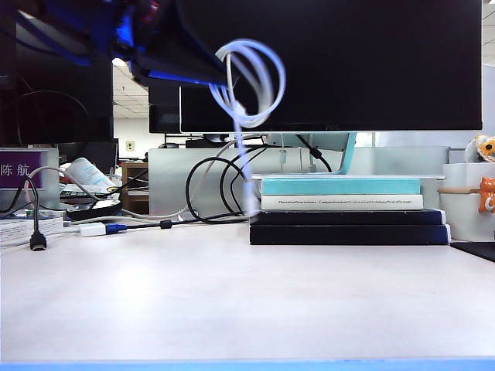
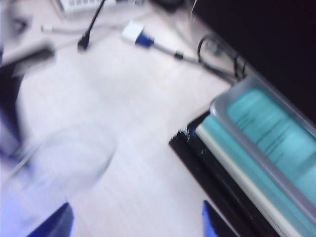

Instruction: Unfold the white charging cable into a straight cable.

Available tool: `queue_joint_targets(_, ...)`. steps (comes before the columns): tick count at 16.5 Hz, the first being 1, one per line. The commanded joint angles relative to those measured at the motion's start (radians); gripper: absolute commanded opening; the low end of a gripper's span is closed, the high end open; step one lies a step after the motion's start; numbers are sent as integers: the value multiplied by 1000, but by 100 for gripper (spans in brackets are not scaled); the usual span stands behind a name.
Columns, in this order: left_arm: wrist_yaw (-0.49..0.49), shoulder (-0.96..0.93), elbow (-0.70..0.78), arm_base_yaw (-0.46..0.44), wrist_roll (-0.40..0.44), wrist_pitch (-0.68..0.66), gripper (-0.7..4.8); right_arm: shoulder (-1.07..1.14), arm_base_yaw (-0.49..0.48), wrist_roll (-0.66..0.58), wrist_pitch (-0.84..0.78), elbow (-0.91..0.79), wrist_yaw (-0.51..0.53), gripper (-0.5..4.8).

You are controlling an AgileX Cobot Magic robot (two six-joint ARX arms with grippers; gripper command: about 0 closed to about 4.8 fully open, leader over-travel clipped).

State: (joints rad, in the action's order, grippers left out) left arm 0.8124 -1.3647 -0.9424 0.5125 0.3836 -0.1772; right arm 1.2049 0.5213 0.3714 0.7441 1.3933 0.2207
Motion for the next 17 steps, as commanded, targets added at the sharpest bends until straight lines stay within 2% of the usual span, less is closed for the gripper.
queue_joint_targets(1, 338, 7, -3, 1, 135, -19, -5, -5, 2, 37, 29, 5, 10, 325)
queue_joint_targets(3, 463, 7, -3, 1, 172, -42, -5, -6, 2, 79, 100, 6, 41, 324)
queue_joint_targets(5, 513, 6, -3, 1, 187, -51, -5, -6, 2, 92, 163, 6, 135, 323)
queue_joint_targets(6, 513, 6, -3, 1, 188, -55, -5, -6, 2, 101, 171, 6, 158, 303)
queue_joint_targets(7, 521, 6, -3, 1, 198, -67, -5, -7, 2, 104, 172, 6, 201, 257)
queue_joint_targets(10, 616, 6, -3, 3, 207, -83, -5, -5, 2, 79, 172, 6, 455, 240)
queue_joint_targets(11, 624, 6, -3, 9, 206, -84, -5, -2, 2, 75, 172, 6, 502, 218)
queue_joint_targets(12, 625, 6, -3, 18, 203, -81, -5, -2, 2, 73, 172, 6, 513, 218)
queue_joint_targets(13, 612, 6, -3, 69, 198, -59, -5, -2, 2, 61, 176, 6, 536, 219)
queue_joint_targets(15, 595, 5, -3, 90, 159, -14, -5, -2, 2, 51, 188, 6, 549, 218)
queue_joint_targets(16, 554, 5, -3, 88, 102, 45, -5, -2, 2, 65, 254, 6, 566, 210)
queue_joint_targets(17, 557, 5, -3, 88, 95, 44, -5, -2, 2, 75, 267, 6, 563, 198)
